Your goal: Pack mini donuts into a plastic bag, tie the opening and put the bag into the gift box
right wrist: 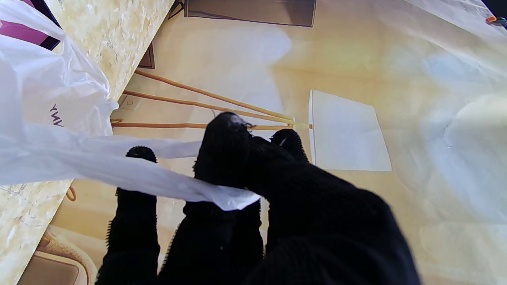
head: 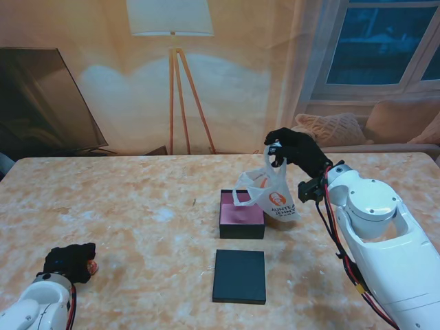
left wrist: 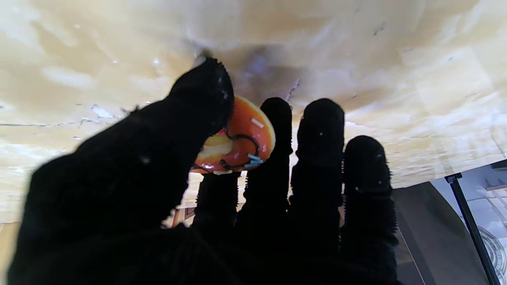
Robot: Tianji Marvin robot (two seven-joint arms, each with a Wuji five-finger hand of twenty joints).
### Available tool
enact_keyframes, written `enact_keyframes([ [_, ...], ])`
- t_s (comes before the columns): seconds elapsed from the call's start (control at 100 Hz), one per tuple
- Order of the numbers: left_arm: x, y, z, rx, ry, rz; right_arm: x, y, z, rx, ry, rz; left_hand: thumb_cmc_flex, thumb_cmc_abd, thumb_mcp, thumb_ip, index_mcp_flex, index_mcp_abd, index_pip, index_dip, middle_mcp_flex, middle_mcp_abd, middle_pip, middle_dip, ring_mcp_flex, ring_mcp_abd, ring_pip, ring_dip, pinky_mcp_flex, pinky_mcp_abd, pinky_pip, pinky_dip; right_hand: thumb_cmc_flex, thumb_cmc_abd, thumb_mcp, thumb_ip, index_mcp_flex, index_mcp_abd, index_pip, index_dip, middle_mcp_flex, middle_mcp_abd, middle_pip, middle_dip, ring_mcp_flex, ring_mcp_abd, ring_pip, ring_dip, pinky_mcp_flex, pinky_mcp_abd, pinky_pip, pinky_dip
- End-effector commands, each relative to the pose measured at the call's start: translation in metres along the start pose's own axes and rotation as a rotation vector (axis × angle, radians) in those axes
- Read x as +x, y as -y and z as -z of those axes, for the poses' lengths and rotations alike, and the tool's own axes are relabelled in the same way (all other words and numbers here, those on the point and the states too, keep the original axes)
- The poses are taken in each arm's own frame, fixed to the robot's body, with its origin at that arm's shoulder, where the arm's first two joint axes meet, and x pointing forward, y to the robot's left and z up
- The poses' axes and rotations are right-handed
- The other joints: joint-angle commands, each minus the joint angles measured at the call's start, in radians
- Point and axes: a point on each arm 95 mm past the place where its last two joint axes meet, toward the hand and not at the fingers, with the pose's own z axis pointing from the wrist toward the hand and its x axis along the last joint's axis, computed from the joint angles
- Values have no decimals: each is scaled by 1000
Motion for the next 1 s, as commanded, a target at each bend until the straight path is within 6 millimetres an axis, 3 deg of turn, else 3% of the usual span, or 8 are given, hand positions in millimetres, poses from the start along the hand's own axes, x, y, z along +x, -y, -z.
enact_keyframes([
  [0.0, 3, -5, 4, -29, -11, 13, -2, 5, 1, 18, 4, -6, 27, -9, -4, -16, 53, -33, 37, -25, 24, -12, 38, 37, 4, -20, 39, 36, -14, -3, 22, 22, 57, 28, 61, 17, 16, -34, 12, 5, 37, -91, 59, 7, 12, -41, 11, 7, 1, -4, 26, 16],
  [0.19, 4, -4, 4, -38, -22, 34, -2, 6, 1, 17, 5, -8, 21, -11, 4, -19, 104, 20, -209, -220, -11, -19, 74, 95, -20, -37, 44, 82, -40, -10, 4, 28, 57, 27, 62, 17, 18, -33, 12, 5, 38, -90, 60, 7, 12, -39, 12, 7, 3, -1, 29, 18],
  [0.37, 5, -3, 6, -42, -27, 56, -2, 5, 1, 17, 3, -6, -12, 25, 5, -14, 114, 5, -215, -222, -41, -11, 70, 90, -49, -22, 23, 83, -66, -6, -12, 28, 57, 27, 63, 17, 18, -34, 12, 5, 39, -91, 59, 7, 12, -40, 11, 7, 3, 0, 30, 18],
  [0.44, 5, -2, 6, -46, -30, 66, -2, 5, 1, 17, 3, -7, 0, 39, -38, -15, 109, -10, -169, -203, -63, 4, 47, 50, -67, -4, -24, 65, -81, 1, -36, 24, 57, 27, 63, 17, 18, -34, 12, 5, 38, -90, 59, 7, 12, -39, 11, 7, 4, 2, 31, 18],
  [0.61, 6, -1, 8, -53, -39, 84, -2, 5, 1, 16, 4, -8, 9, 77, -70, -4, 157, 45, -264, -299, -71, 43, -8, -79, -79, 32, -92, -1, -92, 18, -65, 9, 57, 27, 62, 16, 17, -33, 12, 5, 38, -90, 59, 7, 12, -39, 11, 7, 1, -1, 31, 19],
  [0.81, 7, 1, 9, -55, -56, 95, -2, 5, 1, 15, 3, -7, 51, 124, -117, 15, 189, 83, -355, -359, -54, 54, -31, -88, -73, 39, -91, -14, -85, 26, -67, 1, 57, 27, 62, 16, 18, -35, 13, 5, 37, -89, 59, 7, 12, -40, 12, 7, 4, 0, 33, 20],
  [0.99, 10, 6, 12, -54, -77, 87, -3, 5, 1, 14, 4, -8, 86, 127, -150, 22, 206, 79, -367, -362, -22, 50, -48, -76, -51, 34, -82, -16, -65, 26, -53, -2, 57, 29, 61, 17, 17, -35, 13, 5, 38, -90, 60, 8, 11, -40, 12, 7, 4, 0, 35, 20],
])
